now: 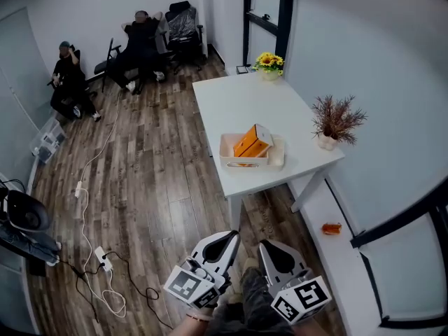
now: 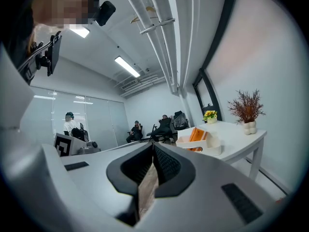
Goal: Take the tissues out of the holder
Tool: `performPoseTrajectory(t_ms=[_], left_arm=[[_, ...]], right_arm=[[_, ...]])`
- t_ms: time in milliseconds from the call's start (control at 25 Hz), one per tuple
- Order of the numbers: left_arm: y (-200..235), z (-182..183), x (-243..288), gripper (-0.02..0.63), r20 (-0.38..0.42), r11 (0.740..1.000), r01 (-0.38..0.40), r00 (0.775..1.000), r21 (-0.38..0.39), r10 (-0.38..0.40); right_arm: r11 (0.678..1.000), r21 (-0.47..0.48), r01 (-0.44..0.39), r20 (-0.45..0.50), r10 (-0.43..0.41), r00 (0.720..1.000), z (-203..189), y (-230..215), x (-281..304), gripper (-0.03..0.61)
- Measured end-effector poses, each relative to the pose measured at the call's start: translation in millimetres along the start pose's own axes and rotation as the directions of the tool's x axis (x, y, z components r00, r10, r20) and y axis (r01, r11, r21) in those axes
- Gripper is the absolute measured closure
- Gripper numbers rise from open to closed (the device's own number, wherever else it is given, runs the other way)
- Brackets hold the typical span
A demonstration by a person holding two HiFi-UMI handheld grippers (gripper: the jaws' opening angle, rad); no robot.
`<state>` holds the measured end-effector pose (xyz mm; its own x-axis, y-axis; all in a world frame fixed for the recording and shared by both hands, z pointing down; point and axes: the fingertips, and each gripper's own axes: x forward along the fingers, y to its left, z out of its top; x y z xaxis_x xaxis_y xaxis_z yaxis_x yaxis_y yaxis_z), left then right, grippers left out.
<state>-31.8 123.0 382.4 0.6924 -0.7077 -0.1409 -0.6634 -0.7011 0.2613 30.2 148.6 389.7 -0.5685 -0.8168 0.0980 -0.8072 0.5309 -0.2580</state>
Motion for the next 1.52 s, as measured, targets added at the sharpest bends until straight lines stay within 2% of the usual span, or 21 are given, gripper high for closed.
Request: performPoseTrajectory(t_ms=[360,840,1120,1320,1520], left_arm=[[46,4,36,0.609,0.008,1.0,-0.02,1.0,0.019,0.019],[102,7,97,0.609,0.018,0.999,-0.044,0.999,0.025,0.044],[124,-2,124,0.609,-0.003,0.997,-0.07,0.998,0.014,0.07],[131,-8,127,0.609,-0.012,0.997,-0.079,0.997,0.017,0.08],[134,-17,135,0.609,-0.04,0.998,-0.056,0.998,0.0,0.056]], right_arm=[[1.0,-0.007,-0.03,0.0,0.03,1.0,6,-34,55,0.572],[0.997,-0.024,-0.074,-0.053,0.073,0.996,20,-76,128,0.572],[0.997,-0.002,-0.073,-0.1,0.073,0.992,14,-113,153,0.572],[0.999,0.006,-0.035,-0.11,0.036,0.993,14,-128,164,0.571],[0.997,0.012,-0.072,-0.136,0.073,0.988,10,-128,175,0.571]])
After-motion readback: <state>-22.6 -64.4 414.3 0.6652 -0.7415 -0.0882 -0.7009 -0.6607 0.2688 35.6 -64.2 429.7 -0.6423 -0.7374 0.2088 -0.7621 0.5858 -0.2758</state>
